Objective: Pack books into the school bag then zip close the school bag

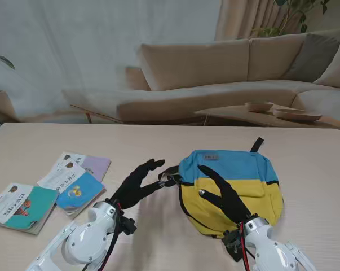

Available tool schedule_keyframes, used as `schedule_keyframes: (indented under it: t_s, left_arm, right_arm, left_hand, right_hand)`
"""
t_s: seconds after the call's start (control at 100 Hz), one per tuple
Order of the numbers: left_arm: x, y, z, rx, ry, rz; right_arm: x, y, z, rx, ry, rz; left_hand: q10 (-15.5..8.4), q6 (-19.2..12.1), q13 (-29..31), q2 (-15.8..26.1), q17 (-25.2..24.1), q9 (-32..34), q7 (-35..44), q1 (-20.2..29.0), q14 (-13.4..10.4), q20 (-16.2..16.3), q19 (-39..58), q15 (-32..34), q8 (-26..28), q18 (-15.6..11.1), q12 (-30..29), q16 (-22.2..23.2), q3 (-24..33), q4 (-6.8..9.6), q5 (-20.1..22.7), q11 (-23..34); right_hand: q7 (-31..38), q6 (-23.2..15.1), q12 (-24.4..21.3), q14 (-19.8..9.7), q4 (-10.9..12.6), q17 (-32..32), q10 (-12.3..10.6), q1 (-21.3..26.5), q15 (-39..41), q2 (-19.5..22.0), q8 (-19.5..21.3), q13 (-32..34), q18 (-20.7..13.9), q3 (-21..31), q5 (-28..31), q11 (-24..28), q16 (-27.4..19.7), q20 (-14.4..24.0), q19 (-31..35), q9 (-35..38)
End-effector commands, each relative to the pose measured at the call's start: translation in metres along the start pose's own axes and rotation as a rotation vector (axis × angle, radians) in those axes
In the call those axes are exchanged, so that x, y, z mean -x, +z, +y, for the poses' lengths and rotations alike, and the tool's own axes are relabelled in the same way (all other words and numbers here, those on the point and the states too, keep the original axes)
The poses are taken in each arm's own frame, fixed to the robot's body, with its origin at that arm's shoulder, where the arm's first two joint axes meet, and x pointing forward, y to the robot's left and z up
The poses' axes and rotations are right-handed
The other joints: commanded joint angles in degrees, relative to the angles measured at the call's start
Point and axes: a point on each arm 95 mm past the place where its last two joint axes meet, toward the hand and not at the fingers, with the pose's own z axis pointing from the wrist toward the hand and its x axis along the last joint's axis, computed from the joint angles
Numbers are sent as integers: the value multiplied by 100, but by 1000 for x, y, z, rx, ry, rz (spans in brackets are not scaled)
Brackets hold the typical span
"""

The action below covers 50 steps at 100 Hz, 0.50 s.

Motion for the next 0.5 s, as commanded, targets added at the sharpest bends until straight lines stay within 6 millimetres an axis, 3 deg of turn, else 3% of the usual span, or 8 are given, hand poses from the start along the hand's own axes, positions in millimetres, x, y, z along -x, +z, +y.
schedule_keyframes:
  t_s: [0.0,0.49]
  left_arm:
    - [-2,-1,4,19,-10,4]
    - [-1,-1,3,24,-8,4]
  right_arm:
    - [0,-1,-6,-16,9,2]
    - [-2,1,-5,-7,10,7]
  left_hand:
    - [-199,-7,-143,26,-21,-169,72,-189,-214,-139,-217,-110,70,-196,72,37,171,186,-186,-19]
    - [-198,1,-143,12,-21,-143,135,-182,-219,-144,-209,-110,99,-202,94,41,199,180,-184,16]
  right_hand:
    - [65,-119,87,-136,-98,21,-197,5,30,26,-92,-162,-127,61,-101,58,42,86,-275,-90]
    - [255,-83,99,-136,-108,26,-195,30,36,15,-175,-159,-127,87,-117,89,44,120,-298,-80]
